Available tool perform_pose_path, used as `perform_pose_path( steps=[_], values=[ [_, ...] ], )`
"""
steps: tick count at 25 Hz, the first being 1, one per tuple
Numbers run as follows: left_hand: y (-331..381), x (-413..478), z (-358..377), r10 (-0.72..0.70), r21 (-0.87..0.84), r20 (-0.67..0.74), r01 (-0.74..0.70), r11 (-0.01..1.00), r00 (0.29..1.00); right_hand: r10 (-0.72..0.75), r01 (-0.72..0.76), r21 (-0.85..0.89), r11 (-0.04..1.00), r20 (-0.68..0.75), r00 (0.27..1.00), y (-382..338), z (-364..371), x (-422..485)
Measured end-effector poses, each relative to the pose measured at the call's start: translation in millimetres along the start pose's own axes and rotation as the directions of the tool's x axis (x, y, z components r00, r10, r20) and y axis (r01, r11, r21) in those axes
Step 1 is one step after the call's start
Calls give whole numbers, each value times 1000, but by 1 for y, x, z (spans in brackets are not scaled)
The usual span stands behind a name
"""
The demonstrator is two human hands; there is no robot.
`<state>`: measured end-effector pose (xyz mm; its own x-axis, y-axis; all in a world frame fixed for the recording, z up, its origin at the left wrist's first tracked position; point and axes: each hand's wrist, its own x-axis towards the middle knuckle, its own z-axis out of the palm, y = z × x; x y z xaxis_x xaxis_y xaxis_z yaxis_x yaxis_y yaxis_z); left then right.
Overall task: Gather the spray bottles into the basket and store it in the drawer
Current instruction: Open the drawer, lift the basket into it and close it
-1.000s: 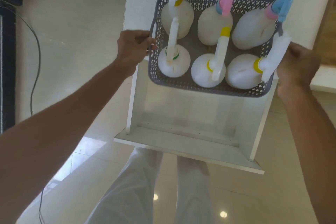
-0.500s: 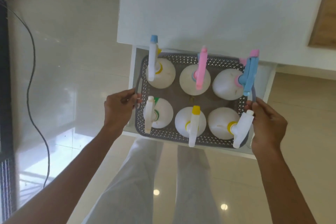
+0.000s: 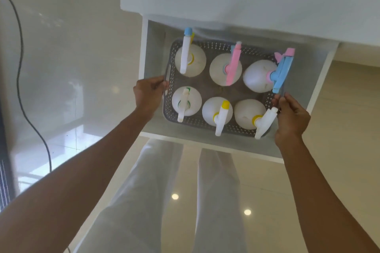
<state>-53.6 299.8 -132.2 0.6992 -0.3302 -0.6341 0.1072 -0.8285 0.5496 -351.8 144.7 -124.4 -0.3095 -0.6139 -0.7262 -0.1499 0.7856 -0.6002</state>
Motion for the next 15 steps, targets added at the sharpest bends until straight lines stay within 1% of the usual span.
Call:
perform_pose_path(
  steps=[3,7,10,13,15],
  values=[
    [-19,33,26,-7,-11,-9,7,1000,1000,1,-1,12,1000,8,1000,19,17,31],
    [-53,69,52,-118,4,22,118,993,993,18,-18,2,1000,18,1000,48,37,70],
    [-75,87,66,-164,-10,17,164,986,986,39,-38,-20,999,22,999,68,47,93],
    [-87,95,71,-197,-59,76,201,978,978,67,-64,-42,997,73,995,78,49,107],
    [-89,97,74,-193,-34,108,198,980,975,72,-65,-75,995,101,992,83,48,112]
  ],
)
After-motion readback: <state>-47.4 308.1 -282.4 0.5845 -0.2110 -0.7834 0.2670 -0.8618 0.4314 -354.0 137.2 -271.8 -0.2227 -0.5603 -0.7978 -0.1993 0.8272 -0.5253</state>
